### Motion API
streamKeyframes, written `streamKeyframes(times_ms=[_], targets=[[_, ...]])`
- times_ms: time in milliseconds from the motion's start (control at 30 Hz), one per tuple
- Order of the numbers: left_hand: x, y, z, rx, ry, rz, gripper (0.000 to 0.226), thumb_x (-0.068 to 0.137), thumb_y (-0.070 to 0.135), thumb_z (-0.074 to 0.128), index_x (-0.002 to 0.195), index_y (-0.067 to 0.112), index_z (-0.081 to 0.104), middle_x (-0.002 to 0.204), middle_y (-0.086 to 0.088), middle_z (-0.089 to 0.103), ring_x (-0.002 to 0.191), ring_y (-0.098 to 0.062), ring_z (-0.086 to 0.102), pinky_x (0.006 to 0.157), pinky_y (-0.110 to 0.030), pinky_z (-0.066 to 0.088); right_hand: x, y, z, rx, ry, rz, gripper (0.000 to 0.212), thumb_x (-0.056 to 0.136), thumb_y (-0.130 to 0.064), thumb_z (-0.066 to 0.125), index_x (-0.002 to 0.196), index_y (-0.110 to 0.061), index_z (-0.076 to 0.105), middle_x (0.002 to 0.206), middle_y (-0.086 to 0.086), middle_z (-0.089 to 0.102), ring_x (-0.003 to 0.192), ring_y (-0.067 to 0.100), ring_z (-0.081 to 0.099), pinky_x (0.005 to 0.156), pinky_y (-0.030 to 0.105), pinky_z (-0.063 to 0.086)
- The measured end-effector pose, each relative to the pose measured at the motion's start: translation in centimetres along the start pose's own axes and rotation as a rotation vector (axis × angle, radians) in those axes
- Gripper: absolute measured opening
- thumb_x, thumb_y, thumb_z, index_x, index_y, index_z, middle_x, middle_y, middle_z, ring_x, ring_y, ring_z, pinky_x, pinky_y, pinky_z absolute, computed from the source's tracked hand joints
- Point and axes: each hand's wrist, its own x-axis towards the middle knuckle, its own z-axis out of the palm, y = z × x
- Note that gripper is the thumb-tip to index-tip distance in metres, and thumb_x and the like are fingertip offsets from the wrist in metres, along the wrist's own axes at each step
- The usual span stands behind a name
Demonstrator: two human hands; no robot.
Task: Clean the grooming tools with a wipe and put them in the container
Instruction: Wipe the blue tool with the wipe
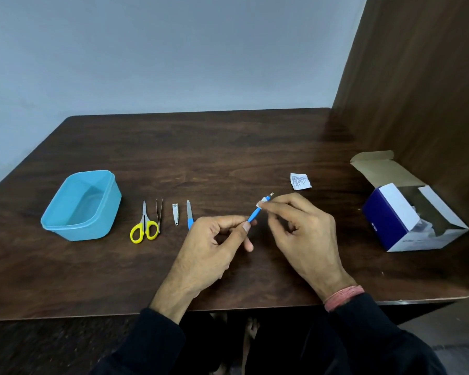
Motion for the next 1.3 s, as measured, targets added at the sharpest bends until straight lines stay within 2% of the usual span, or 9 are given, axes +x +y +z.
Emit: streamKeyframes(times_ms=[133, 267, 433, 600, 733, 867, 967, 1200, 1300], targets=[[0.0, 0.0, 0.0, 0.001, -0.006, -0.003, 0.02, 0.114, 0.024, 0.065, 0.115, 0.026, 0.084, 0.082, -0.003, 0.081, 0.036, -0.012, 0.039, 0.037, -0.022, 0.033, 0.2, -0.1, 0.1, -0.013, 0.044, 0.072, 0.033, 0.093, -0.007, 0.082, 0.12, -0.026, 0.087, 0.116, -0.017, 0.075, 0.067, -0.002, 0.054, 0.064, 0.032, 0.06], [0.0, -0.1, -0.1, -0.028, -0.006, -0.013, 0.022, 0.115, 0.024, 0.064, 0.116, 0.032, 0.084, 0.083, -0.003, 0.081, 0.04, -0.013, 0.039, 0.038, -0.022, 0.033, -0.1, -0.9, 0.0, 0.025, -0.014, -0.01, 0.025, 0.097, -0.021, 0.081, 0.121, -0.023, 0.086, 0.122, -0.014, 0.074, 0.077, -0.021, 0.049, 0.065, 0.026, 0.06], [0.2, -0.2, 0.0, -0.014, 0.002, -0.015, 0.021, 0.115, 0.023, 0.063, 0.117, 0.025, 0.084, 0.083, -0.004, 0.081, 0.036, -0.011, 0.037, 0.037, -0.02, 0.031, 0.4, -0.2, 0.1, -0.026, 0.053, 0.08, 0.021, 0.102, -0.016, 0.082, 0.121, -0.021, 0.086, 0.115, -0.013, 0.073, 0.072, 0.001, 0.06, 0.066, 0.032, 0.061], [0.1, -0.2, 0.0, -0.008, 0.011, -0.006, 0.021, 0.115, 0.022, 0.063, 0.117, 0.024, 0.084, 0.082, -0.003, 0.08, 0.036, -0.009, 0.039, 0.036, -0.02, 0.032, 0.3, -0.3, -0.1, -0.002, -0.002, 0.019, 0.029, 0.101, -0.003, 0.078, 0.124, -0.02, 0.085, 0.119, -0.011, 0.074, 0.093, 0.004, 0.073, 0.076, 0.032, 0.065], [0.0, -0.1, 0.0, 0.009, 0.002, -0.005, 0.021, 0.115, 0.023, 0.063, 0.117, 0.025, 0.084, 0.081, -0.002, 0.08, 0.036, -0.008, 0.039, 0.036, -0.02, 0.032, 0.6, 0.0, -0.2, -0.013, 0.051, 0.117, 0.029, 0.1, -0.002, 0.08, 0.122, -0.019, 0.086, 0.115, -0.01, 0.074, 0.09, 0.006, 0.071, 0.077, 0.036, 0.066], [0.0, -0.1, -0.1, -0.001, -0.002, -0.008, 0.022, 0.115, 0.022, 0.063, 0.116, 0.024, 0.084, 0.08, -0.003, 0.079, 0.036, -0.009, 0.038, 0.037, -0.02, 0.031, 0.5, -0.1, -0.3, 0.01, 0.026, 0.082, 0.03, 0.1, 0.001, 0.078, 0.121, -0.019, 0.086, 0.115, -0.01, 0.074, 0.095, 0.009, 0.073, 0.079, 0.036, 0.065], [0.0, -0.1, -0.1, 0.013, -0.007, -0.008, 0.022, 0.115, 0.023, 0.063, 0.116, 0.025, 0.085, 0.081, -0.003, 0.079, 0.037, -0.009, 0.038, 0.037, -0.021, 0.032, 0.8, -0.2, -0.5, 0.006, 0.051, 0.157, 0.029, 0.1, -0.002, 0.079, 0.12, -0.022, 0.087, 0.113, -0.011, 0.074, 0.099, 0.008, 0.072, 0.084, 0.035, 0.065], [-0.1, 0.1, 0.0, 0.015, -0.002, -0.002, 0.022, 0.115, 0.023, 0.064, 0.117, 0.024, 0.085, 0.079, -0.001, 0.079, 0.037, -0.007, 0.04, 0.036, -0.02, 0.033, 1.0, -0.5, -0.6, 0.043, 0.034, 0.169, 0.026, 0.102, -0.007, 0.076, 0.119, -0.023, 0.086, 0.113, -0.014, 0.073, 0.104, 0.007, 0.072, 0.089, 0.033, 0.064], [-0.1, 0.2, 0.0, 0.022, 0.004, -0.005, 0.022, 0.115, 0.023, 0.064, 0.117, 0.024, 0.085, 0.079, -0.001, 0.079, 0.037, -0.007, 0.04, 0.036, -0.02, 0.033, 1.0, -0.7, -0.7, 0.073, 0.016, 0.145, 0.026, 0.102, -0.007, 0.076, 0.119, -0.024, 0.087, 0.112, -0.014, 0.072, 0.103, 0.007, 0.072, 0.087, 0.035, 0.064]])
